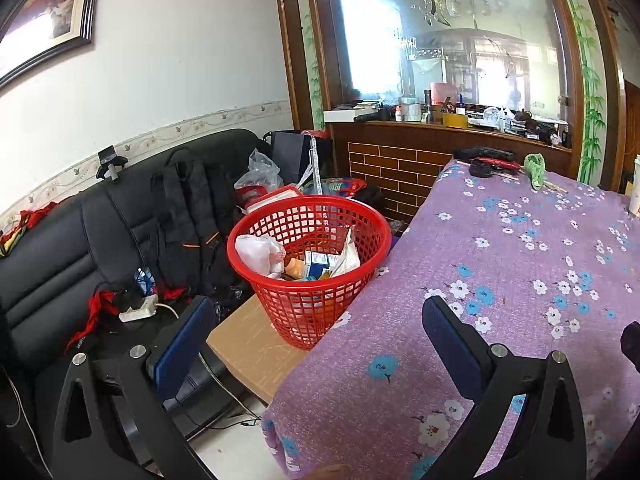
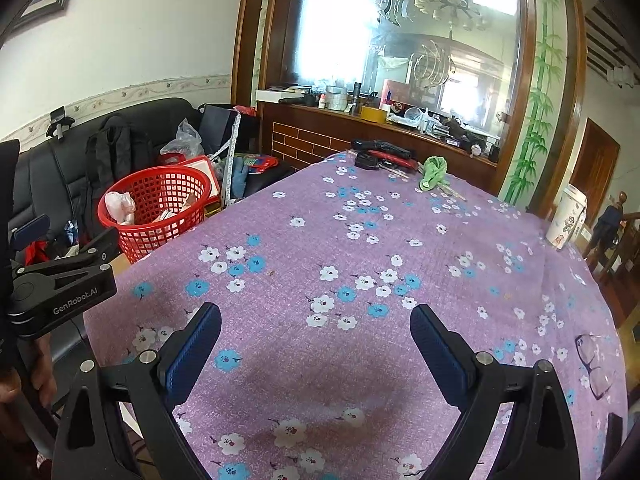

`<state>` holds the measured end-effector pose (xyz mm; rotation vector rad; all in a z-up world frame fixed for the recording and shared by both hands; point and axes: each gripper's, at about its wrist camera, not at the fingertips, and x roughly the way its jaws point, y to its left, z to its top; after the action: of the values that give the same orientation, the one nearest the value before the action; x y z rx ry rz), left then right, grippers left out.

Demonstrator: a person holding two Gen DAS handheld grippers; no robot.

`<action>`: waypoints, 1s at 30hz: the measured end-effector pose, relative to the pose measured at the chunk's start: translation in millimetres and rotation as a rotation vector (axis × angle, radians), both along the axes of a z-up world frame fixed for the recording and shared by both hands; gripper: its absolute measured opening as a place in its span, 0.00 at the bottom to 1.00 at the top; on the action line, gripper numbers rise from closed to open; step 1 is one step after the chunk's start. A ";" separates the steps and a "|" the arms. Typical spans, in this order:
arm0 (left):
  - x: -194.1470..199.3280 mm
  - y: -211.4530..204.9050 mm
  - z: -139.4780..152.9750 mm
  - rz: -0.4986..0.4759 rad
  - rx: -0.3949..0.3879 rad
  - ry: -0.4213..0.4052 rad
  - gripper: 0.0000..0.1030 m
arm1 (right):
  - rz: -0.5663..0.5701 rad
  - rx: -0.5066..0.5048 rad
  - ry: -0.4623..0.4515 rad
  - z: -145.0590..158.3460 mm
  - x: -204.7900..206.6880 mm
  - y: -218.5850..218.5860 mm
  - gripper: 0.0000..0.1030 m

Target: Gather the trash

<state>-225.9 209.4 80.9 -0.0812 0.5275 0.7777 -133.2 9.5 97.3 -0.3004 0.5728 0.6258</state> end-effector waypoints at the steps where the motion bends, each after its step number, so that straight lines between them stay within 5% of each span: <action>1: -0.2 -0.2 0.2 -0.002 0.001 -0.002 1.00 | 0.001 -0.001 0.002 0.0 0.0 0.4 0.95; 30: 3.3 -10.7 -1.7 -0.026 0.047 0.016 1.00 | -0.016 -0.017 0.025 -7.8 9.9 -1.9 0.95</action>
<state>-222.6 198.7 79.2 -0.0247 0.5239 0.7659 -123.3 7.7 89.4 -0.3039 0.6038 0.6103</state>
